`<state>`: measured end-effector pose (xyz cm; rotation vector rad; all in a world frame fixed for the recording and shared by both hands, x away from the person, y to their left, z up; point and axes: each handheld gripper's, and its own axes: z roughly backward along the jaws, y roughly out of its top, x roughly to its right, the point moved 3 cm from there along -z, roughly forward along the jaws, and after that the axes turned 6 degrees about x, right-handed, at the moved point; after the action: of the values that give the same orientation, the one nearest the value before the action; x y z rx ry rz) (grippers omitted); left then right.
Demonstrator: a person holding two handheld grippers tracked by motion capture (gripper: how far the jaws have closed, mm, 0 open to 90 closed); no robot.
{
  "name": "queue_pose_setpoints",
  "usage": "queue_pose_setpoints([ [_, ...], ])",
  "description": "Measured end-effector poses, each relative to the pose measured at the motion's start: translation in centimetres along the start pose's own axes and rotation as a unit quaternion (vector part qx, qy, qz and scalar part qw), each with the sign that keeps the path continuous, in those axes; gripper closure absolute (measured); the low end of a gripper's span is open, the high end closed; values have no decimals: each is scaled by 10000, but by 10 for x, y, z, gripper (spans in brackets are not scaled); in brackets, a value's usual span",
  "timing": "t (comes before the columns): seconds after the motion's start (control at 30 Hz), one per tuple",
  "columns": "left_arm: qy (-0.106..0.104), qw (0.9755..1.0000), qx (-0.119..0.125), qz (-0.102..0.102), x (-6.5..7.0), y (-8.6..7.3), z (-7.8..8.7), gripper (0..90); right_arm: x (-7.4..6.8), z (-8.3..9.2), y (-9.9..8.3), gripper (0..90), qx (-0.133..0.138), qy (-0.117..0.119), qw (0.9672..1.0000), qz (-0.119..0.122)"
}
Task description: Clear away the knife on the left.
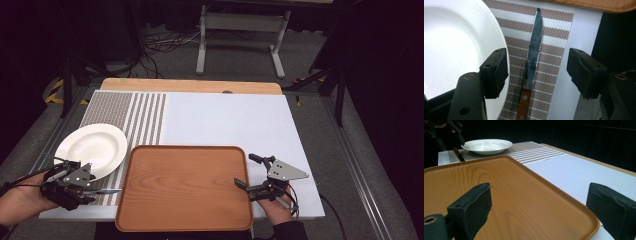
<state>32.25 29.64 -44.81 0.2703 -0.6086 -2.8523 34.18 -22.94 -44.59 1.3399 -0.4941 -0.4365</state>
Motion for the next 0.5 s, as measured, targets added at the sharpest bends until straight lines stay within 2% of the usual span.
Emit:
queue_pose_setpoints([
  [0.13, 82, 9998, -178, -64, 2, -5, -3, 397, 0, 1, 0, 66, 2, -8, 10000, -5],
  [0.27, 71, 9997, -212, -125, 3, -9, -6, 438, 0, 1, 0, 66, 1, -9, 10000, -13],
  [0.3, 114, 9994, -303, -83, 4, -11, -6, 447, 0, 1, 0, 65, -8, -8, 10000, -22],
  [0.4, 136, 9992, -366, -75, 5, -14, -8, 457, 0, 1, 0, 66, 0, -4, 10000, -11],
  [0.5, 170, 9988, -428, -173, 5, -17, -10, 470, 0, 0, -1, 66, -3, 11, 10000, -21],
])
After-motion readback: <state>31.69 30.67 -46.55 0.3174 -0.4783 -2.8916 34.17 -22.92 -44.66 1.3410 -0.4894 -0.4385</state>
